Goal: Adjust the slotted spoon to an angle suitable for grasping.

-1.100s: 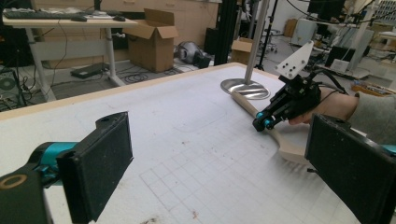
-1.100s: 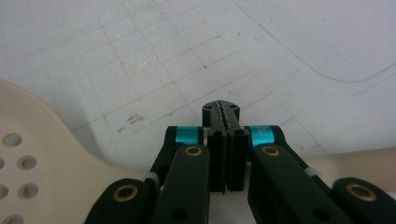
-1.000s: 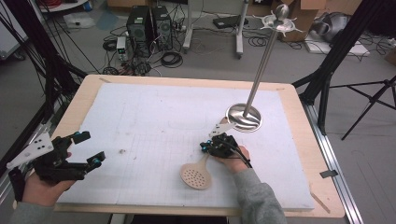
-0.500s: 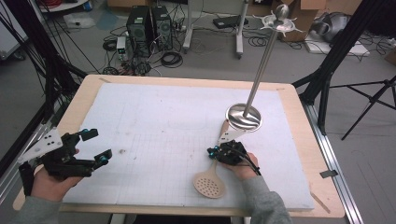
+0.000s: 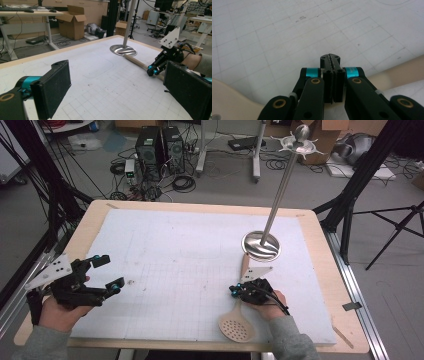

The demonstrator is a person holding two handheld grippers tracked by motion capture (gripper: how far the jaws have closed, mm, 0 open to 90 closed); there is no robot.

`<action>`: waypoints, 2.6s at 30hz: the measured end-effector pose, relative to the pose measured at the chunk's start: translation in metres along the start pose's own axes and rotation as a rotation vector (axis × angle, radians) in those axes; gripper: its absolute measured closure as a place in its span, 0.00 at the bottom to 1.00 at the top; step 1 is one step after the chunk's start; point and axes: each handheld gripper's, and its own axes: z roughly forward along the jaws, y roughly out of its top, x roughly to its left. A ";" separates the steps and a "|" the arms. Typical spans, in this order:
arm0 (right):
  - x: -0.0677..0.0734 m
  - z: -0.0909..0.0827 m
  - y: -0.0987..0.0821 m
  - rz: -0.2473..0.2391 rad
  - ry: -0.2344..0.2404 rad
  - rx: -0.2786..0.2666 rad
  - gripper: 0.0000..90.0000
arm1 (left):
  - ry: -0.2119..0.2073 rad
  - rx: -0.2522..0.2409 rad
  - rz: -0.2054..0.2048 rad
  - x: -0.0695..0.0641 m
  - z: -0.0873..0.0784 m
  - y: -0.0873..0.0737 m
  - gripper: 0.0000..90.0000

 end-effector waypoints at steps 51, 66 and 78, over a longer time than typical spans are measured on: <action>-0.051 -0.002 -0.007 0.091 -0.087 -0.050 1.00 | 0.040 0.017 0.005 0.000 -0.013 -0.006 0.09; -0.045 0.033 0.025 0.034 -0.014 -0.045 1.00 | 0.093 0.016 -0.003 0.001 -0.037 -0.011 0.09; -0.043 0.036 0.035 0.020 -0.003 -0.076 1.00 | 0.099 0.013 -0.004 0.001 -0.043 -0.012 0.09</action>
